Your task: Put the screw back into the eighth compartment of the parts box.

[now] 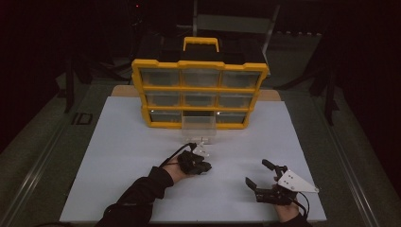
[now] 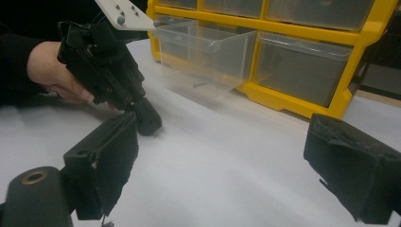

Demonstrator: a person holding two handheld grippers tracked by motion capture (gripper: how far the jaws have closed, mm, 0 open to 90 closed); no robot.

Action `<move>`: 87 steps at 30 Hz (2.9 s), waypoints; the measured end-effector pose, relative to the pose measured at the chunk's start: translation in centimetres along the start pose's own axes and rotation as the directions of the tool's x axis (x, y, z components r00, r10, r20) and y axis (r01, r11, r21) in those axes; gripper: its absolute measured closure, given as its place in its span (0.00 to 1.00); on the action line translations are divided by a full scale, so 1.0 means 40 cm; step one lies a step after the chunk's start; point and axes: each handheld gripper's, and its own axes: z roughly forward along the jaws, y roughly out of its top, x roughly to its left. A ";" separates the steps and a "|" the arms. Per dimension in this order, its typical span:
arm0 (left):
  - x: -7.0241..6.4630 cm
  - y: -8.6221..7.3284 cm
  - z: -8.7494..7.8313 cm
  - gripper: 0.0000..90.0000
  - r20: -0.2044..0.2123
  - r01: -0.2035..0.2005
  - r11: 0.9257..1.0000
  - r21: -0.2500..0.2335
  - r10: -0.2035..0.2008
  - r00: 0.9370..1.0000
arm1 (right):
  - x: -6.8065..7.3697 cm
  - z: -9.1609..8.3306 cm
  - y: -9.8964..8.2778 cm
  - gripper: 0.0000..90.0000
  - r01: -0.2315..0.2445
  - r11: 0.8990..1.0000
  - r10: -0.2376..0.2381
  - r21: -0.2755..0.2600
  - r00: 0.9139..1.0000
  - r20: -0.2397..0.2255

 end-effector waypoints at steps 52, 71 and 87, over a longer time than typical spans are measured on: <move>0.082 0.196 -0.267 0.97 -0.274 0.110 0.968 -0.227 -0.172 0.946 | -0.001 0.000 0.000 0.12 -0.001 1.000 0.001 -0.002 1.000 0.004; 0.111 0.197 -0.216 0.97 -0.398 0.342 0.914 -0.218 -0.403 0.824 | -0.001 0.001 -0.001 0.12 -0.002 1.000 0.002 -0.002 1.000 0.002; 0.139 0.183 -0.154 0.97 -0.397 0.504 0.839 -0.205 -0.542 0.741 | 0.000 0.002 -0.001 0.12 -0.002 1.000 0.002 0.000 1.000 -0.001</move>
